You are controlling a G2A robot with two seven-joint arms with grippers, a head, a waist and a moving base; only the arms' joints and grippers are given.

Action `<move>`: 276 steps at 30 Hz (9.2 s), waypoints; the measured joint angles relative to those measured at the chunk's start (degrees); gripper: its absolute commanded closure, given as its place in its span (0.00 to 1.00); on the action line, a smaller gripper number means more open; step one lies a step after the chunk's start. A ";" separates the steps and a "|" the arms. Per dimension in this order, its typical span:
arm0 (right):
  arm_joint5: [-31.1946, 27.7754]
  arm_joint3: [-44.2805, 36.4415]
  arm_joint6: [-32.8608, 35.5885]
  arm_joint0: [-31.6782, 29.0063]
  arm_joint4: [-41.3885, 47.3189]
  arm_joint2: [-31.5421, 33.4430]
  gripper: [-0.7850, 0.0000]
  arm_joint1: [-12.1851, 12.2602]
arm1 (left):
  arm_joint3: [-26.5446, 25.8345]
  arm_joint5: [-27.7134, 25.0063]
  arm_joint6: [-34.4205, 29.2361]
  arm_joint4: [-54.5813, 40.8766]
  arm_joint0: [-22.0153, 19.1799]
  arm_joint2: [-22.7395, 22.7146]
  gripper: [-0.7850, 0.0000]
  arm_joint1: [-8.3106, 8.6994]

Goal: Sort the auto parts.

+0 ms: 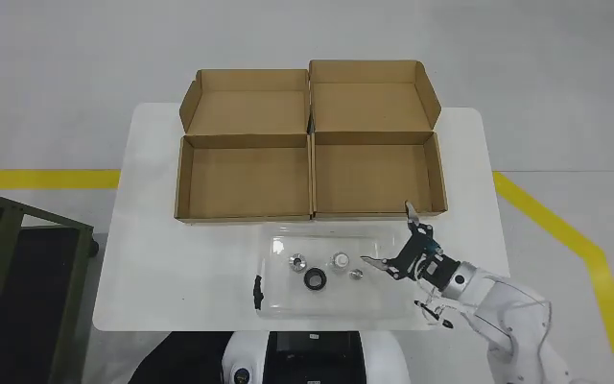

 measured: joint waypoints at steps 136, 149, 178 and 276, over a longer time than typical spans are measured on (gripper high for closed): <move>24.27 11.80 1.64 21.92 19.03 -18.52 1.00 2.16 | 0.00 0.00 0.00 0.00 0.00 0.00 0.00 0.00; 27.97 22.29 10.32 31.12 15.27 -25.27 1.00 0.60 | 0.00 0.00 0.00 0.00 0.00 0.00 0.00 0.00; 28.48 29.47 17.94 36.33 13.30 -28.77 0.00 -0.86 | 0.00 0.00 0.00 0.00 0.00 0.00 0.00 0.00; -1.89 0.77 32.10 11.35 -7.99 -23.33 1.00 7.10 | 0.00 0.00 0.00 0.00 0.00 0.00 0.00 0.00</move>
